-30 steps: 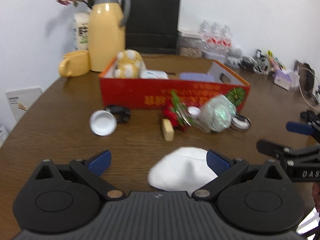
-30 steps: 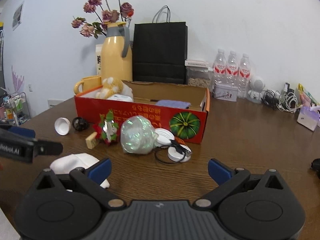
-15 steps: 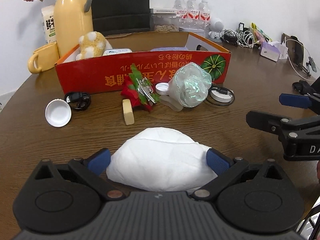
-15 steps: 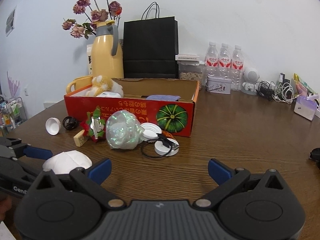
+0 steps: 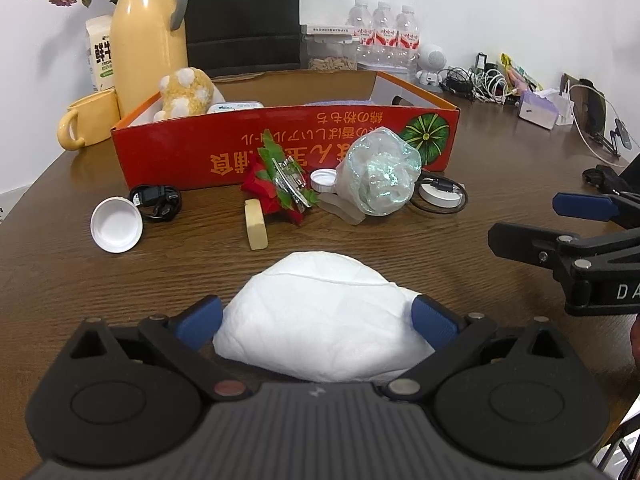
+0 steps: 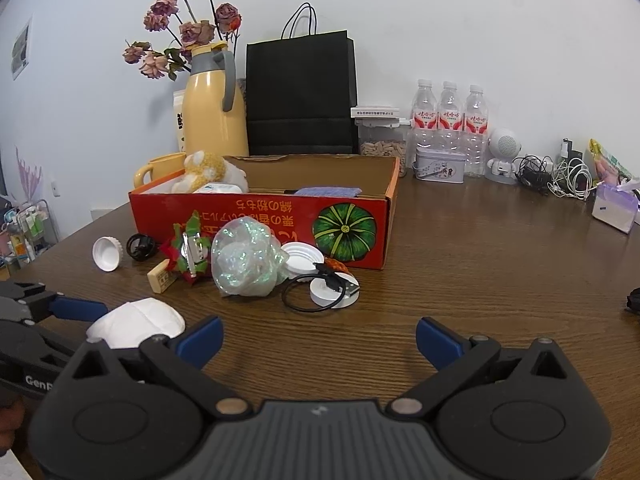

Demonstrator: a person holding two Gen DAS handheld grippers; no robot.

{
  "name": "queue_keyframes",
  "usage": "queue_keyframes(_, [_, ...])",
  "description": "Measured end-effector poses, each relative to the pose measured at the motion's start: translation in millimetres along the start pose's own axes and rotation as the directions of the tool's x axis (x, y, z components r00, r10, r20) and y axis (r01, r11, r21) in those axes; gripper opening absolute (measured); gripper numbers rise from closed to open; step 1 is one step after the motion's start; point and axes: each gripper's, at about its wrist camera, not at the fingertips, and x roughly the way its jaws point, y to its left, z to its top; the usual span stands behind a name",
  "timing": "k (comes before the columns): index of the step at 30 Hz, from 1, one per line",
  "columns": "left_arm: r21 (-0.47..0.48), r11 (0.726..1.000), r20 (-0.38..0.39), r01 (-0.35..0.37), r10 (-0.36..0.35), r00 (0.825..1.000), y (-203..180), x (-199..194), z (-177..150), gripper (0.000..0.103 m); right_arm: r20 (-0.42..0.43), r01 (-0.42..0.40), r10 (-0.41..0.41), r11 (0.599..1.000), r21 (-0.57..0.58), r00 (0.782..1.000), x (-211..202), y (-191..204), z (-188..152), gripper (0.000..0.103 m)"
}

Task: Organize objects
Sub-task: 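Grasp the white cloth with the left gripper and lift it, then carry the cloth toward the box while the right gripper grasps the clear plastic bag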

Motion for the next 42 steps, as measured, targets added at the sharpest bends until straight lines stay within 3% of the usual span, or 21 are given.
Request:
queue_keyframes(6, [0.005, 1.000, 0.033, -0.008, 0.008, 0.999, -4.3, -7.9, -6.0, 0.091, -0.002, 0.003, -0.003, 1.000, 0.000, 1.000, 0.0, 0.4, -0.4, 0.103])
queue_keyframes(8, [0.007, 1.000, 0.045, -0.011, 0.011, 0.999, -5.6, -11.8, -7.3, 0.083, -0.003, 0.001, -0.001, 1.000, -0.002, 1.000, -0.4, 1.9, -0.5, 0.103])
queue_keyframes(9, [0.007, 1.000, 0.056, -0.013, 0.012, 0.998, -5.3, -14.4, -7.9, 0.079, -0.004, 0.000, 0.000, 1.000, -0.005, 1.000, -0.3, 2.7, -0.3, 0.103])
queue_keyframes(10, [0.003, 1.000, 0.060, -0.018, 0.018, 0.998, -4.2, -16.7, -7.8, 0.053, -0.004, -0.001, 0.001, 1.000, -0.006, 1.000, -0.5, 3.3, -0.3, 0.103])
queue_keyframes(13, [-0.016, 1.000, 0.061, 0.000, 0.001, 0.998, 2.0, -20.4, -7.2, 0.031, -0.005, 0.001, -0.001, 1.000, -0.010, 1.000, 0.0, 5.1, 0.0, 0.103])
queue_keyframes(16, [-0.018, 1.000, 0.068, 0.005, -0.004, 0.998, 4.7, -21.5, -8.0, 0.028, -0.008, 0.001, -0.001, 1.000, -0.012, 1.000, 1.3, 7.0, -0.1, 0.103])
queue_keyframes(18, [-0.031, 0.999, 0.062, 0.013, -0.011, 0.998, 7.4, -22.4, -6.3, 0.040, -0.011, 0.001, -0.001, 1.000, -0.016, 1.000, 2.1, 8.5, -0.2, 0.103])
queue_keyframes(20, [-0.045, 0.999, 0.068, 0.022, -0.019, 0.998, 8.9, -25.3, -3.7, 0.094, -0.009, 0.003, -0.004, 1.000, -0.017, 1.000, 1.4, 8.7, -0.4, 0.103])
queue_keyframes(21, [-0.032, 0.999, 0.084, 0.029, -0.026, 0.996, 6.5, -28.3, -3.1, 0.101, -0.005, 0.007, -0.007, 1.000, -0.016, 1.000, 0.3, 7.9, 0.2, 0.103])
queue_keyframes(24, [0.020, 0.999, 0.075, 0.046, -0.048, 0.996, -5.2, -30.3, 2.8, 0.103, 0.012, 0.024, -0.024, 1.000, -0.010, 1.000, -3.6, 0.9, 3.5, 0.103])
queue_keyframes(30, [0.051, 0.995, -0.118, 0.082, -0.075, 0.990, -30.4, -2.9, 23.0, 0.103, 0.061, 0.069, -0.069, 0.998, 0.011, 0.996, -15.1, -21.3, 16.6, 0.103])
queue_keyframes(32, [0.087, 0.994, -0.178, 0.061, -0.045, 0.983, -37.5, 8.4, 27.0, 0.103, 0.072, 0.070, -0.071, 0.997, 0.017, 0.995, -17.6, -25.8, 17.9, 0.103])
queue_keyframes(33, [0.124, 0.991, -0.183, 0.043, -0.020, 0.983, -41.7, 12.4, 27.7, 0.103, 0.074, 0.069, -0.070, 0.997, 0.021, 0.995, -17.9, -27.9, 17.7, 0.103])
queue_keyframes(36, [0.117, 0.992, -0.189, 0.043, -0.020, 0.982, -42.8, 17.3, 30.8, 0.103, 0.071, 0.059, -0.061, 0.998, 0.034, 0.996, -16.0, -31.4, 14.8, 0.103])
queue_keyframes(42, [0.124, 0.990, -0.182, 0.071, -0.047, 0.982, -38.8, 19.1, 31.6, 0.103, 0.063, 0.032, -0.035, 0.998, 0.048, 0.997, -10.7, -32.2, 8.9, 0.103])
